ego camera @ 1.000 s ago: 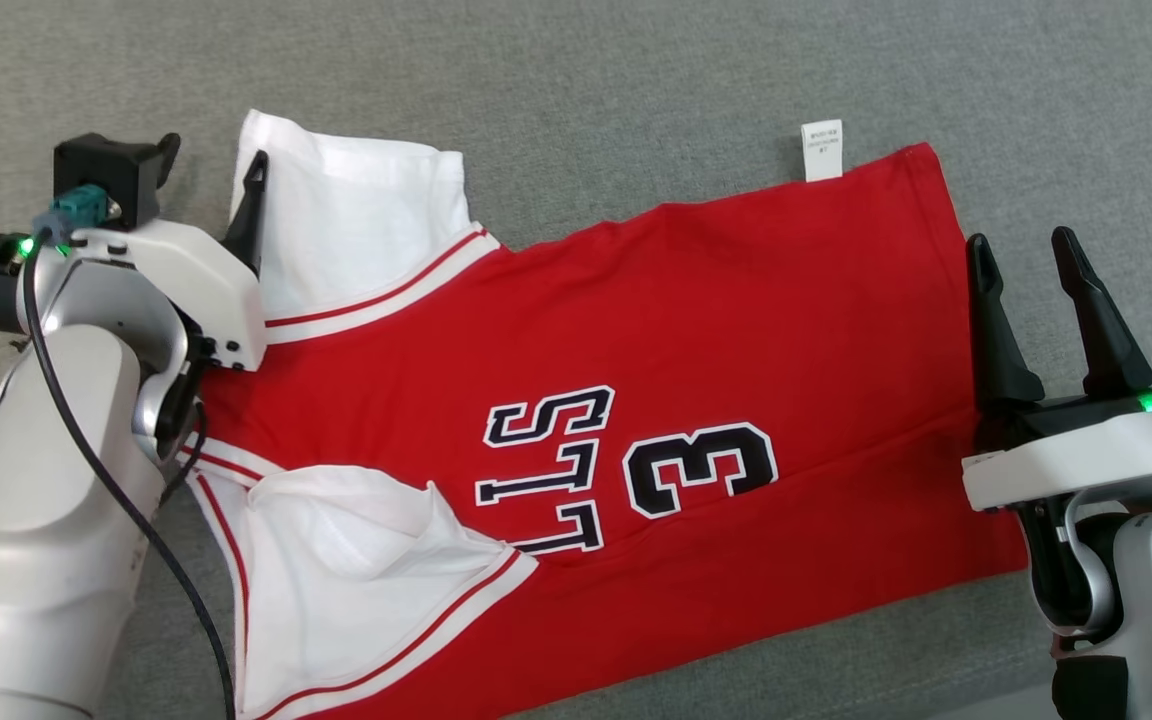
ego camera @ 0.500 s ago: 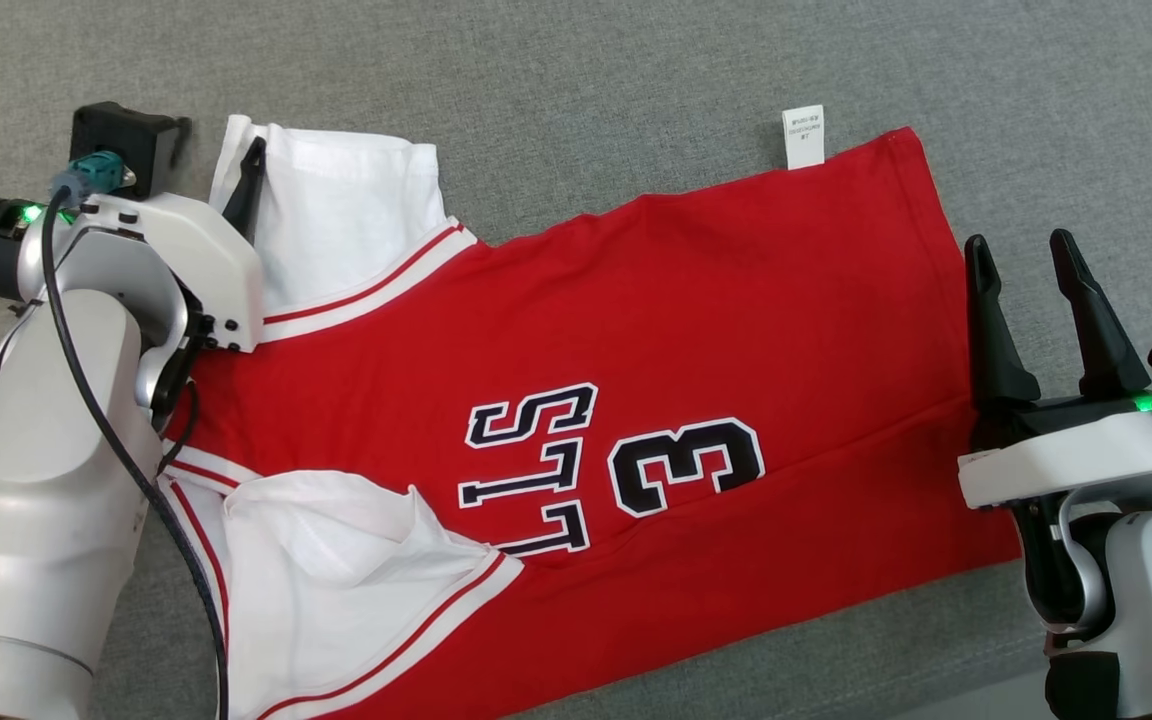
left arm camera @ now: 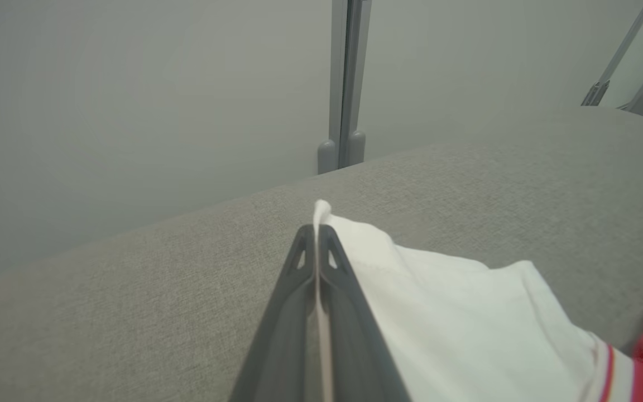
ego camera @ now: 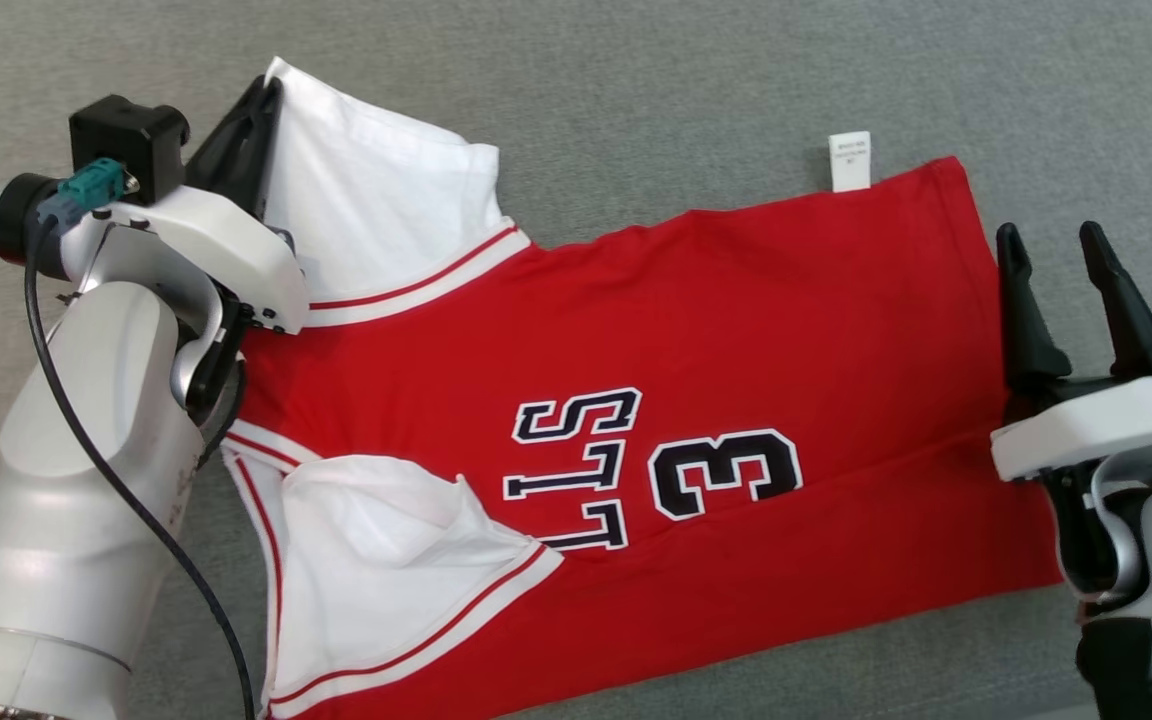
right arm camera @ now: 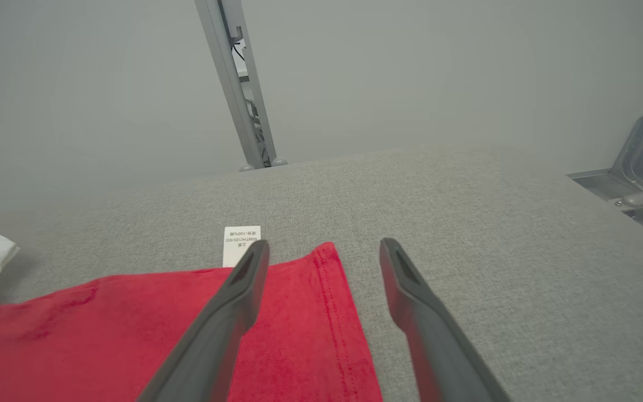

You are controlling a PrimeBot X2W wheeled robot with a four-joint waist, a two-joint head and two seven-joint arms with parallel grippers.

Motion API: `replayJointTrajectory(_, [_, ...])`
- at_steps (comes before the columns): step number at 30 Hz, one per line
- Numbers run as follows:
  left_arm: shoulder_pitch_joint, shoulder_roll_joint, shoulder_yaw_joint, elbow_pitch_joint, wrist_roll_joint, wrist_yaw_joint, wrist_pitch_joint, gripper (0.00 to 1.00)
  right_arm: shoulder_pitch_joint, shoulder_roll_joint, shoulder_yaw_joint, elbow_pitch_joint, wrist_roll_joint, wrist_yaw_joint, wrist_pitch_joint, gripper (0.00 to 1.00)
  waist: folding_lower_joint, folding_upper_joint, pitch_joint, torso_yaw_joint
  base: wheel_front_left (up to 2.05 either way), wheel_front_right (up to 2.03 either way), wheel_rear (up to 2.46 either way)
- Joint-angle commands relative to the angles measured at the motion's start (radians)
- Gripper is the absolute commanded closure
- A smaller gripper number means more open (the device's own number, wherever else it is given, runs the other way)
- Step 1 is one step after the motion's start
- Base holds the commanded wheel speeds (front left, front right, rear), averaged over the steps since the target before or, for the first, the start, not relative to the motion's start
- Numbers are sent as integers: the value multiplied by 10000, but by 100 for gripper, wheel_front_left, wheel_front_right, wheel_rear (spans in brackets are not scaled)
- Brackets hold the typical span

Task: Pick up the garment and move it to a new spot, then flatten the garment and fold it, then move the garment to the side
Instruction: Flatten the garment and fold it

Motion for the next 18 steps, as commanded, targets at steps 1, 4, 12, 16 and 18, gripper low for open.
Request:
replayJointTrajectory(1, [138, 64, 6, -114, -96, -59, -100, 100, -180, -121, -76, 138, 141, -4, 161, 0, 0, 0, -121, 191, 0, 0, 0])
replayJointTrajectory(4, [330, 108, -121, -572, -216, -128, -217, 100, -673, -493, -259, 659, 420, -4, 578, 0, 0, 0, -140, 452, 0, 0, 0])
replayJointTrajectory(12, [929, -4, -445, -2043, -407, -148, -210, 100, -1925, -1703, 102, 2814, 905, -5, 1053, 0, 0, 0, 23, 1100, 0, 0, 0])
replayJointTrajectory(16, [1204, -101, -618, -2667, -334, 29, -102, 100, -2447, -2165, 439, 3732, 1262, -4, 1111, 0, 0, 0, 152, 1352, 0, 0, 0])
replayJointTrajectory(18, [1312, -152, -697, -2934, -346, 73, -41, 100, -2658, -2406, 698, 4099, 1327, -4, 1182, 0, 0, 0, 210, 1419, 0, 0, 0])
